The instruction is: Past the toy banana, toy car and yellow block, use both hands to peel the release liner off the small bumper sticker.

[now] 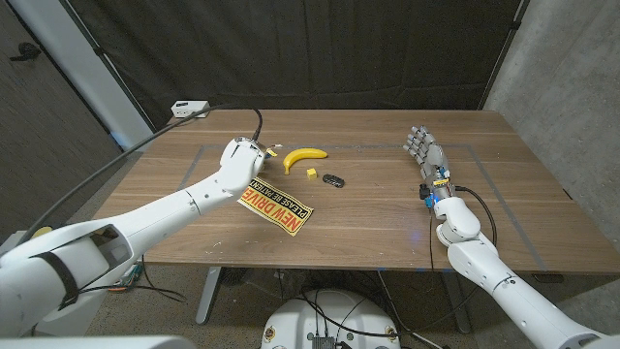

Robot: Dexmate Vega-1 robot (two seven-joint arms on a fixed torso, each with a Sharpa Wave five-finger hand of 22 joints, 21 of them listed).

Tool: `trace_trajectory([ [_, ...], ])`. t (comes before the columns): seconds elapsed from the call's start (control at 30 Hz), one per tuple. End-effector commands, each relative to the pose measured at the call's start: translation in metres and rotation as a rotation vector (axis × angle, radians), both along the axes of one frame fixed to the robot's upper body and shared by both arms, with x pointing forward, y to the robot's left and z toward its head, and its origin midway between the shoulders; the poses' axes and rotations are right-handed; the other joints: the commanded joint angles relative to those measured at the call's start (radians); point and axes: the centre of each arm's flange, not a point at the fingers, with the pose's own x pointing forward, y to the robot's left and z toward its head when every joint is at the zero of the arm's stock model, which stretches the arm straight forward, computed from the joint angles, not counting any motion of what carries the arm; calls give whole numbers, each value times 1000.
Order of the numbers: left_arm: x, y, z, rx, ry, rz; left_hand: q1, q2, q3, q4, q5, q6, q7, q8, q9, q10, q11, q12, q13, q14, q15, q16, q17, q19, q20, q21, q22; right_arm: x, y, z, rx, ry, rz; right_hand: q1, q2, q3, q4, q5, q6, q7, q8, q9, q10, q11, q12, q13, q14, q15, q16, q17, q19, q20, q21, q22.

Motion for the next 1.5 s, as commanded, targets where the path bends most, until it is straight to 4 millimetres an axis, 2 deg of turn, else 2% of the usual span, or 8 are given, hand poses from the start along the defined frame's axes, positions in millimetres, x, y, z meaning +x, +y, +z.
trace_trajectory([
  [0.03,-10,-10,22,-50,-67,-107,-63,-47,-32,18,15,-3,18,-3,-9,-33,33,-5,10,-30,5,-13,9,-33,18,-1,3,-6,4,2,7,-8,10,-7,2,5,6,7,8,1,9,2,9,-2,2,5,5,-1,2,1,5,1,-2,5],
  [0.2,-15,-16,24,-50,10,-94,-118,-74,-63,33,33,37,34,13,-11,-72,48,-15,14,-70,27,-29,9,-52,28,-2,4,-6,4,3,16,-20,3,-7,3,5,6,8,9,2,8,2,11,-3,2,5,8,0,2,0,6,1,-3,5],
  [0.53,-14,-23,18,84,2,-37,-117,-71,-62,27,53,64,62,3,-36,-50,24,-8,6,-64,3,-28,1,-54,20,2,3,-9,5,6,20,-42,-21,-13,1,4,9,8,15,3,9,2,21,0,5,5,26,-2,7,0,9,-3,-5,5],
  [0.73,-12,-24,18,139,-89,-13,-157,-61,-72,42,69,-46,19,-70,-69,-88,43,-20,4,-68,16,-26,-2,-61,28,8,3,-9,6,5,21,-32,-24,-15,0,4,10,9,24,7,12,2,27,1,6,5,29,0,6,0,10,-4,-7,5],
  [0.93,-22,-26,22,-60,-106,-192,-167,-58,-78,34,90,-277,-57,-167,-95,-134,75,-35,9,-85,46,-27,1,-74,54,17,5,-9,8,3,11,-19,-27,-17,-1,4,11,9,26,6,11,2,30,2,6,5,30,0,6,0,10,-5,-9,5],
  [1.07,-36,-34,21,-126,-142,-319,-185,-63,-89,39,95,-342,-78,-188,-103,-156,80,-42,10,-107,53,-32,2,-107,61,9,6,-13,13,5,-38,1,-52,-16,-2,5,9,9,25,7,10,2,28,1,5,5,24,0,2,-1,10,-3,-11,5],
  [1.3,-53,-32,16,-193,-264,-413,-200,-53,-92,48,98,-356,-76,-191,-108,-164,76,-46,8,-113,50,-31,1,-124,57,4,5,-33,26,8,-241,139,-241,43,-30,19,-44,8,-13,-4,-4,1,5,-19,-9,5,24,5,-6,-5,-1,38,-31,5],
  [1.5,-72,-12,22,-438,-359,-515,-230,-24,-94,68,98,-458,-55,-210,-122,-169,81,-52,-1,-105,55,-25,-1,-141,63,0,2,-50,36,9,-355,198,-332,70,-37,25,-63,7,-27,-8,-6,1,-4,-26,-13,5,33,0,-3,-4,9,53,-32,6],
])
